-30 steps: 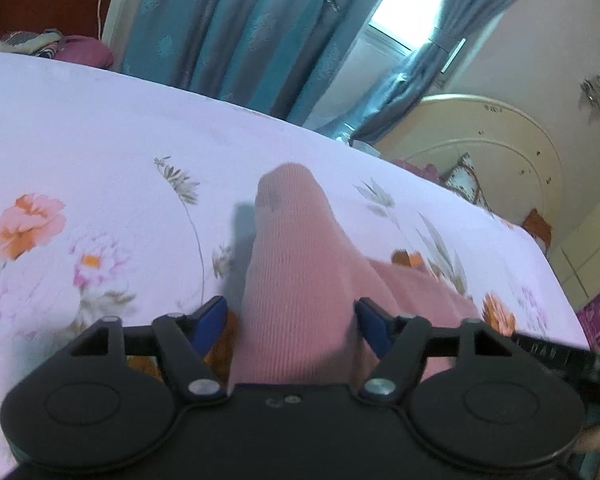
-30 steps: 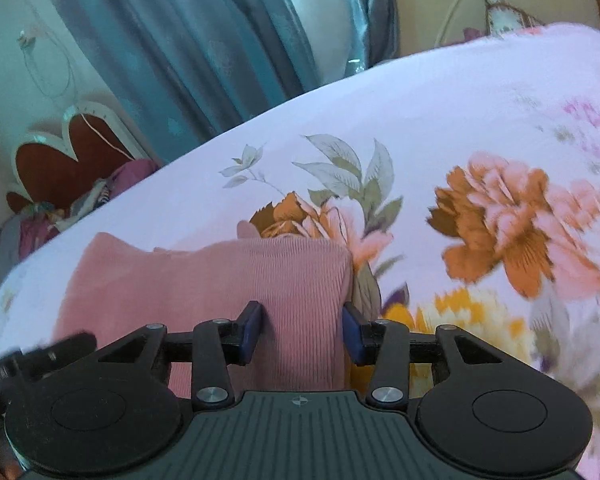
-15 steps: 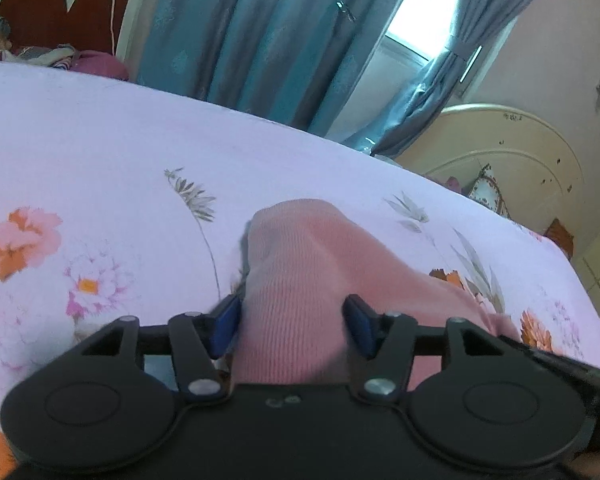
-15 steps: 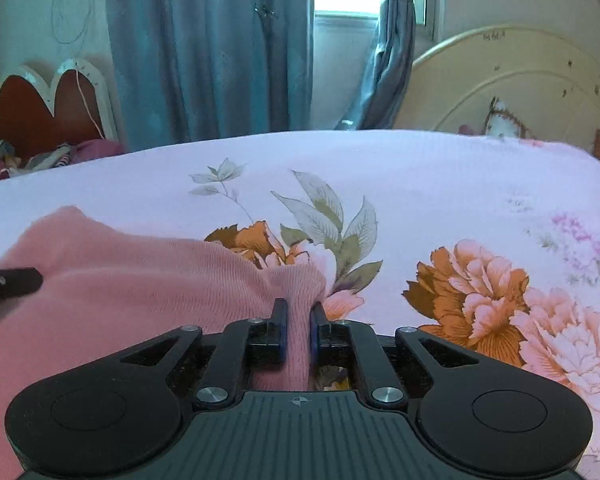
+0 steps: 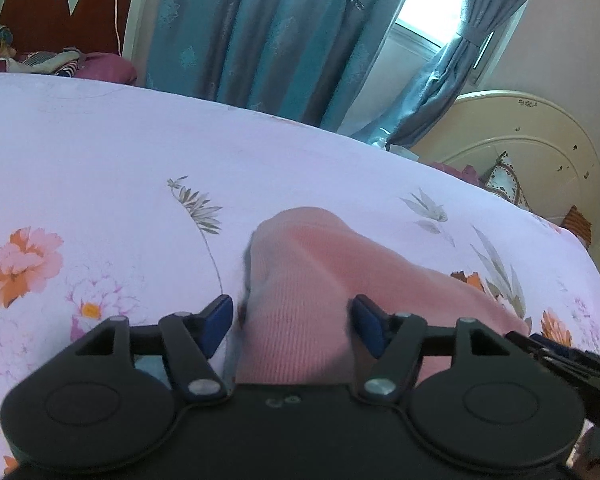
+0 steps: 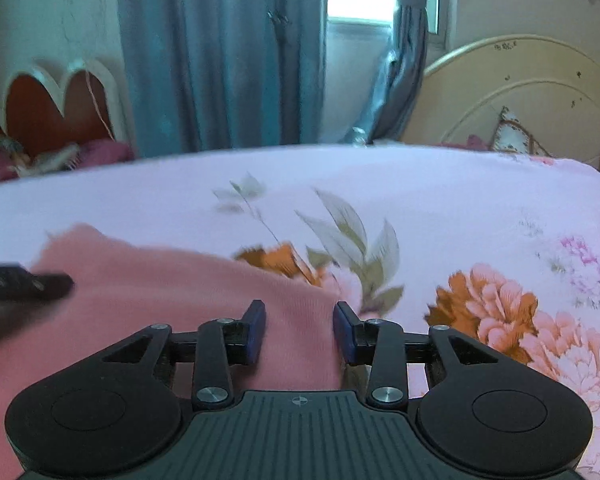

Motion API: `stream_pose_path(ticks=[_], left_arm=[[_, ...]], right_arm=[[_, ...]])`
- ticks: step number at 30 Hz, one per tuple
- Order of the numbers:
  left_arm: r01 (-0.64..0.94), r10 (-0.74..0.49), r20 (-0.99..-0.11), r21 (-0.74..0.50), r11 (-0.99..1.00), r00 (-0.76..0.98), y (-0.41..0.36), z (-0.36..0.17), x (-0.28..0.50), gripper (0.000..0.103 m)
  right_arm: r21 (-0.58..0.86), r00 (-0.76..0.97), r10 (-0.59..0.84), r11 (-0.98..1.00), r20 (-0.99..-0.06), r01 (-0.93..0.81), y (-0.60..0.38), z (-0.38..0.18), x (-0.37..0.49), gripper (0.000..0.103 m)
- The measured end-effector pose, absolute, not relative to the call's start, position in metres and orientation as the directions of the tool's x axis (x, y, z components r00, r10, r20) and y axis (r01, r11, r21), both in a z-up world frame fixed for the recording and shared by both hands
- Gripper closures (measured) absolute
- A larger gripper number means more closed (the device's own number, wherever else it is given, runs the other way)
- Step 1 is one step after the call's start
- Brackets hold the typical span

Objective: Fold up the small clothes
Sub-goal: 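Grasp the folded sweatshirt strip end with both tools and fold it over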

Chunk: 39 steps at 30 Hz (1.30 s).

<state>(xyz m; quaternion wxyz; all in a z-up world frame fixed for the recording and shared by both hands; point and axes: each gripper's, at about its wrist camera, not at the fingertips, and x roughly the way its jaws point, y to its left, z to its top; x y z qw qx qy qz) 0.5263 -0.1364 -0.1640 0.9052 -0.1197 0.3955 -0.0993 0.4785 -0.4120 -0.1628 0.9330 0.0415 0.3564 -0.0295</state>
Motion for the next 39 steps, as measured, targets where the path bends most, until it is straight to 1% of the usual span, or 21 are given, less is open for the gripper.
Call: stream_pose_path(ticks=[2,3,4,7,9,14,18,21,22,23,24,26,29,30,32,34,35,39], left_arm=[[0.083,-0.273,-0.697,-0.294,0.952,0.663,-0.136,-0.164,0.527,0.035],[0.081,-0.270,-0.698,-0.292,0.953,0.663,-0.137,-0.164,0.527,0.035],[0.081,-0.267,-0.699,-0.287,0.954,0.663,-0.136,-0.163,0.527,0.035],[0.086,-0.264,-0.696,-0.281,0.956,0.668,-0.135,-0.158,0.521,0.035],[0.092,-0.274,-0.691,-0.289,0.953,0.669,-0.132,-0.153,0.517,0.037],[0.115,-0.286,-0.670,-0.288,0.951,0.685,-0.123,-0.140,0.495,0.037],[0.155,-0.302,-0.650,-0.275,0.949,0.697,-0.115,-0.130,0.466,0.037],[0.171,-0.303,-0.648,-0.260,0.950,0.699,-0.108,-0.129,0.440,0.037],[0.169,-0.300,-0.651,-0.258,0.951,0.698,-0.106,-0.131,0.432,0.037],[0.167,-0.299,-0.655,-0.258,0.952,0.694,-0.104,-0.133,0.427,0.037],[0.160,-0.298,-0.656,-0.263,0.951,0.693,-0.102,-0.136,0.421,0.037],[0.137,-0.294,-0.658,-0.281,0.950,0.693,-0.098,-0.140,0.414,0.036],[0.118,-0.291,-0.665,-0.293,0.949,0.688,-0.097,-0.146,0.409,0.036],[0.121,-0.284,-0.664,-0.282,0.952,0.692,-0.099,-0.147,0.409,0.036],[0.129,-0.265,-0.664,-0.247,0.960,0.699,-0.105,-0.145,0.410,0.037],[0.120,-0.266,-0.670,-0.256,0.959,0.693,-0.103,-0.141,0.408,0.038],[0.122,-0.278,-0.669,-0.272,0.955,0.689,-0.100,-0.138,0.406,0.041],[0.150,-0.291,-0.665,-0.262,0.953,0.688,-0.091,-0.131,0.386,0.041]], right_arm=[[0.052,0.726,-0.058,0.990,-0.685,0.128,-0.420,-0.171,0.483,0.065],[0.105,0.723,-0.032,0.984,-0.690,0.144,-0.427,-0.174,0.483,0.065],[0.125,0.721,-0.026,0.980,-0.693,0.156,-0.430,-0.173,0.482,0.065],[0.061,0.738,-0.047,0.991,-0.673,0.119,-0.422,-0.161,0.473,0.065],[0.096,0.759,-0.015,0.990,-0.651,0.102,-0.425,-0.150,0.461,0.065],[0.139,0.785,0.035,0.988,-0.618,0.066,-0.426,-0.127,0.433,0.065],[0.137,0.788,0.074,0.991,-0.611,0.013,-0.416,-0.116,0.403,0.065],[0.147,0.772,0.115,0.989,-0.625,-0.029,-0.406,-0.117,0.380,0.065],[0.139,0.761,0.122,0.989,-0.637,-0.043,-0.400,-0.120,0.372,0.067],[0.133,0.755,0.125,0.990,-0.644,-0.051,-0.397,-0.123,0.367,0.074],[0.120,0.747,0.122,0.991,-0.653,-0.058,-0.392,-0.127,0.360,0.076],[0.079,0.743,0.100,0.995,-0.662,-0.064,-0.386,-0.137,0.353,0.076],[-0.053,0.742,0.014,0.996,-0.670,-0.067,-0.381,-0.154,0.352,0.077],[-0.047,0.738,0.016,0.997,-0.675,-0.064,-0.384,-0.158,0.355,0.076],[0.022,0.724,0.040,0.999,-0.689,-0.033,-0.395,-0.160,0.359,0.076],[0.058,0.717,0.052,0.998,-0.695,-0.016,-0.401,-0.155,0.358,0.076],[0.074,0.722,0.060,0.997,-0.689,-0.013,-0.403,-0.150,0.354,0.076],[0.108,0.737,0.100,0.993,-0.669,-0.038,-0.406,-0.131,0.322,0.076]])
